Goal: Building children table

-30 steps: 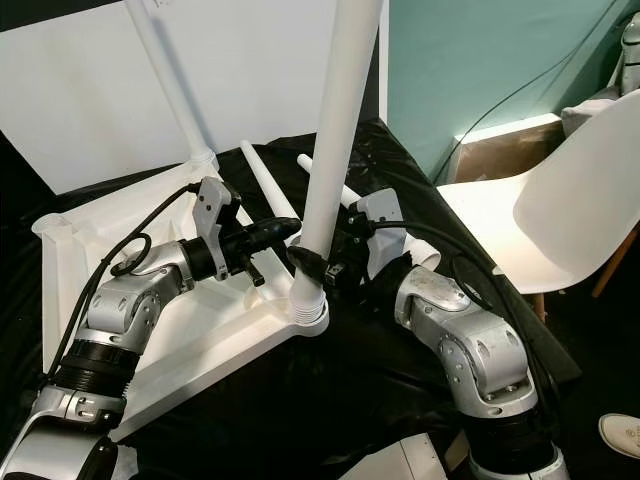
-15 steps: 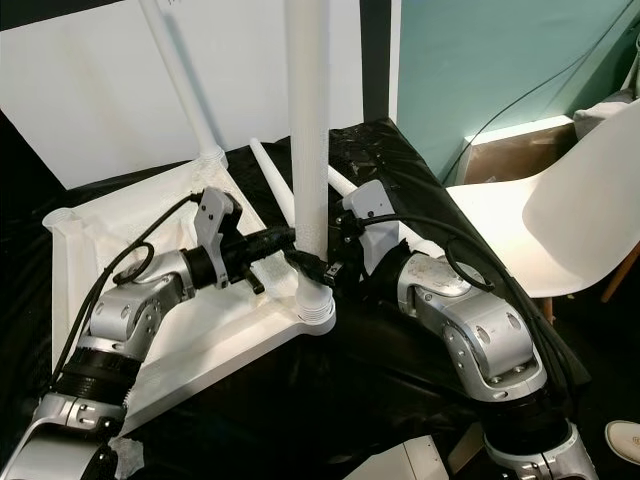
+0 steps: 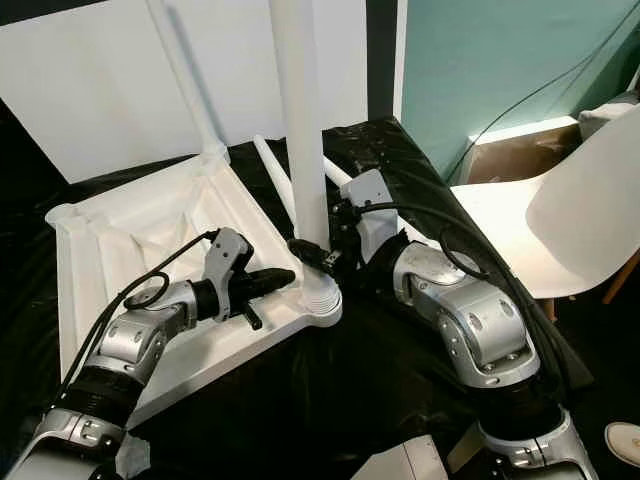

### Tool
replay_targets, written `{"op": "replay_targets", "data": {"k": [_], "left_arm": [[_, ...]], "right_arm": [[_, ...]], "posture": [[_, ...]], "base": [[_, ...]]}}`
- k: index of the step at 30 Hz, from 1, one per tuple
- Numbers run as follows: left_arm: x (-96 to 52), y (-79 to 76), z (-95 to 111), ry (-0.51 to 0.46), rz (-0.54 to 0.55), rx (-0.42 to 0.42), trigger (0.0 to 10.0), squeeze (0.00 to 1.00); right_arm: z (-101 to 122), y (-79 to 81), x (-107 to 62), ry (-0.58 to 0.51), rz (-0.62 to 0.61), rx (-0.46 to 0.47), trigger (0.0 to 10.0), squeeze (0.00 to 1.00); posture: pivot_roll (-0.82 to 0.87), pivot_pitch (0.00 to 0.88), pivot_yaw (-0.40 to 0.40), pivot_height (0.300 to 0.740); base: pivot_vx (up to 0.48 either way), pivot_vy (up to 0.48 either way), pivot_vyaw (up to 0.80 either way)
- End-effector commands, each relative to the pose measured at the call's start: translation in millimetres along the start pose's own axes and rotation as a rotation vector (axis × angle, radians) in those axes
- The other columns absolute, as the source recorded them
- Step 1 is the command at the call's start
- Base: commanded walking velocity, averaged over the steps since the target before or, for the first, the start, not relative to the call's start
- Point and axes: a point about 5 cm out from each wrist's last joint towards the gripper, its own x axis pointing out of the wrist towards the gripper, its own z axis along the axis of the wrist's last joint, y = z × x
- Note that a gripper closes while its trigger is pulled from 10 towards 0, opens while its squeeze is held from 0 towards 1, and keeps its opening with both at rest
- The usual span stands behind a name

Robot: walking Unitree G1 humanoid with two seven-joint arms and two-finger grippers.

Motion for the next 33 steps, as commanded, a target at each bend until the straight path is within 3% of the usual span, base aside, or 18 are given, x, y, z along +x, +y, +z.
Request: {"op": "replay_targets", "data": {"k": [1,4,12,13,14,15,21,22,23,26,33], "left_arm": [[-2.8,3.2,-12,0.050,0.056,0.000,10.0,0.00],[-1.9,5.5,-26,0.127,0.093,0.010,10.0,0.00],[-3.2,18.1,-33,0.146,0.218,-0.046,10.0,0.00],[-5.6,22.1,-37,0.178,0.253,-0.064,10.0,0.93],[-7.4,24.6,-40,0.200,0.274,-0.075,10.0,0.93],[-9.6,27.2,-43,0.224,0.300,-0.080,10.0,1.00],[-10.0,31.4,-34,0.156,0.329,-0.080,10.0,1.00],[-9.6,29.6,-25,0.098,0.300,-0.075,10.0,0.00],[-9.6,29.6,-25,0.098,0.300,-0.075,10.0,0.00],[-13.2,23.7,-1,-0.049,0.213,-0.078,10.0,0.00],[-20.8,19.0,5,-0.052,0.143,-0.023,10.0,0.00]], "right_arm": [[5,-1.7,1.7,-0.010,-0.007,-0.049,10.0,0.00],[7,-0.2,3.2,-0.009,0.019,-0.101,10.0,0.00],[10,1.6,3.4,-0.023,0.020,-0.092,10.0,0.00],[10,2.0,3.2,-0.025,0.016,-0.087,10.0,0.00],[10,2.2,3.1,-0.026,0.014,-0.084,10.0,0.00],[10,2.6,3.2,-0.030,0.009,-0.081,10.0,0.00],[11,5.2,3.9,-0.043,0.005,-0.075,10.0,0.00],[12,5.4,4.0,-0.045,0.004,-0.075,10.0,0.00],[12,5.4,4.0,-0.045,0.004,-0.075,10.0,0.00],[14,4.9,3.8,-0.053,-0.004,-0.074,10.0,0.00],[18,0.9,4.3,-0.070,-0.029,-0.083,10.0,0.00]], "posture": [[-0.19,0.000,0.098,0.740],[-0.19,0.000,0.091,0.740],[-0.18,0.000,0.087,0.740],[-0.18,0.000,0.088,0.740],[-0.18,0.000,0.088,0.740],[-0.18,0.000,0.090,0.740],[-0.19,0.000,0.094,0.740],[-0.19,0.000,0.096,0.740],[-0.19,0.000,0.096,0.740],[-0.19,0.000,0.101,0.740],[-0.18,0.000,0.111,0.740]], "base": [[0.000,0.000,0.00],[0.000,0.000,0.00],[0.000,0.000,0.00],[0.000,0.000,0.00],[0.000,0.000,0.00],[0.000,0.000,0.00],[0.000,0.000,0.00],[0.000,0.000,0.00],[0.000,0.000,0.00],[0.000,0.000,0.00],[0.000,0.000,0.00]]}}
